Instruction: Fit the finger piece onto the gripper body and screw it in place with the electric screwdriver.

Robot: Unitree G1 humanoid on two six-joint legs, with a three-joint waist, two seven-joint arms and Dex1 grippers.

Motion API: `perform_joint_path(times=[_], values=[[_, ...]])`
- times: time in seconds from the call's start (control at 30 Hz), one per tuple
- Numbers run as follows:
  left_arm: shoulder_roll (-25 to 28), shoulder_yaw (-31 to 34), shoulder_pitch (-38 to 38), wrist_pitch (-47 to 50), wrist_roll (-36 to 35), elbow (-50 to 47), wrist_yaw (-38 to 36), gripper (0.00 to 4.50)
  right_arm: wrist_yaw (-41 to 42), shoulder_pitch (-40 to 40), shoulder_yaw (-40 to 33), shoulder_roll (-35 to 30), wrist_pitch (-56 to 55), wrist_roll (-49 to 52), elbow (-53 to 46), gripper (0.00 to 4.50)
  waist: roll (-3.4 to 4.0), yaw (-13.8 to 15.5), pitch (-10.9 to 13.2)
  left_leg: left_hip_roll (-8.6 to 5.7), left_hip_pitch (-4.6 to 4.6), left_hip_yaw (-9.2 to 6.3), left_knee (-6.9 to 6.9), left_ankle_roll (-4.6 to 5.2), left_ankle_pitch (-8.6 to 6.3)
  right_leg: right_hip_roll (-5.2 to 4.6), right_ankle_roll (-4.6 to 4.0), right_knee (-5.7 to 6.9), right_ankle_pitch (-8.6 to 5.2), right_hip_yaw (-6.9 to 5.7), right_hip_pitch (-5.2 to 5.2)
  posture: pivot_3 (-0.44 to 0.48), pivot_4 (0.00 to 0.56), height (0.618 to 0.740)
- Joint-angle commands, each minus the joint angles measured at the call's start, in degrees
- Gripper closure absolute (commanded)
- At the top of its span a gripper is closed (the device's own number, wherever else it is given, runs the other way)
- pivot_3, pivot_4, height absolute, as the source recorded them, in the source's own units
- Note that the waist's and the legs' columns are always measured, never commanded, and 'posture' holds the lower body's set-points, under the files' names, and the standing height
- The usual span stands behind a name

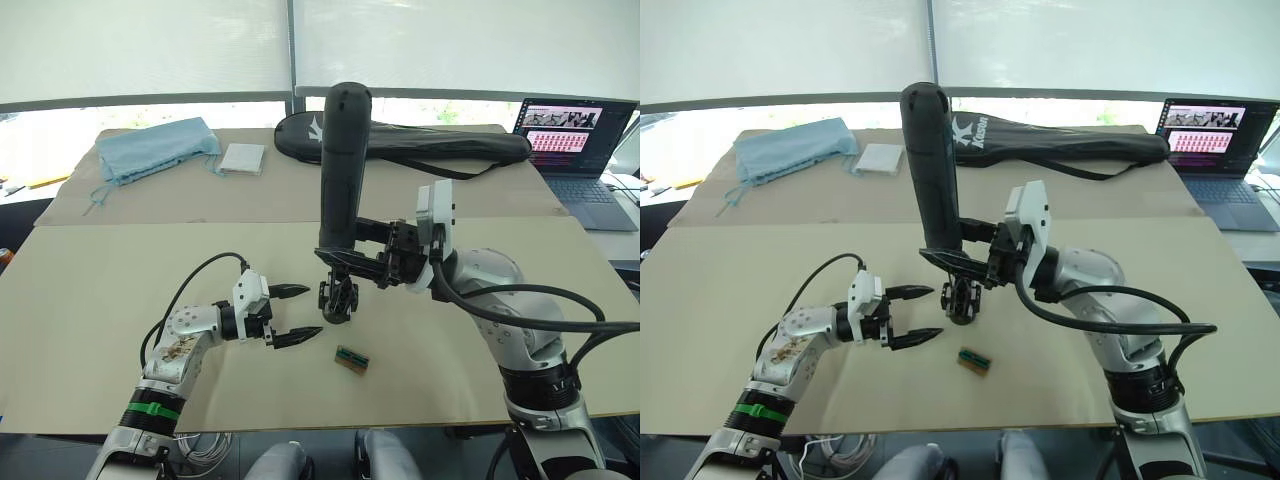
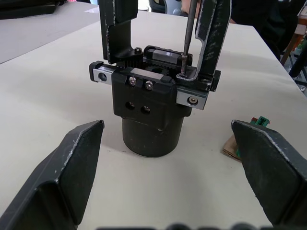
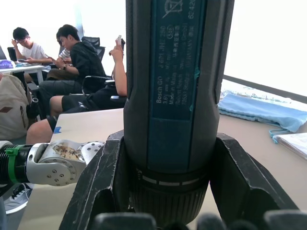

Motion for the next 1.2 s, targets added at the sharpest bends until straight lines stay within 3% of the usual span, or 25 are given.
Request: perform_joint_path(times=[0.03, 1.2], values=[[-0.1, 0.2, -0.1, -1.4, 0.0, -0.5, -0.2, 0.00, 0.3, -1.4, -0.9, 0.6, -0.9, 1.1, -2.1, 2.59, 0.00, 0.0, 0.0, 0.00, 0.00, 0.00, 0.00, 0.00, 0.00, 0.00, 0.00, 0.00, 0.00, -0.01, 0.00, 0.000, 0.150, 0.740], [-0.7, -0.1, -0.4, 0.1, -0.3, -1.9, 0.5, 0.00, 1.6, -1.4, -1.5, -1.4, -0.5, 0.2, -1.8, 2.59, 0.00, 0.0, 0.0, 0.00, 0.01, 0.00, 0.00, 0.00, 0.00, -0.01, 0.00, 0.00, 0.00, 0.00, 0.01, 0.000, 0.150, 0.740]])
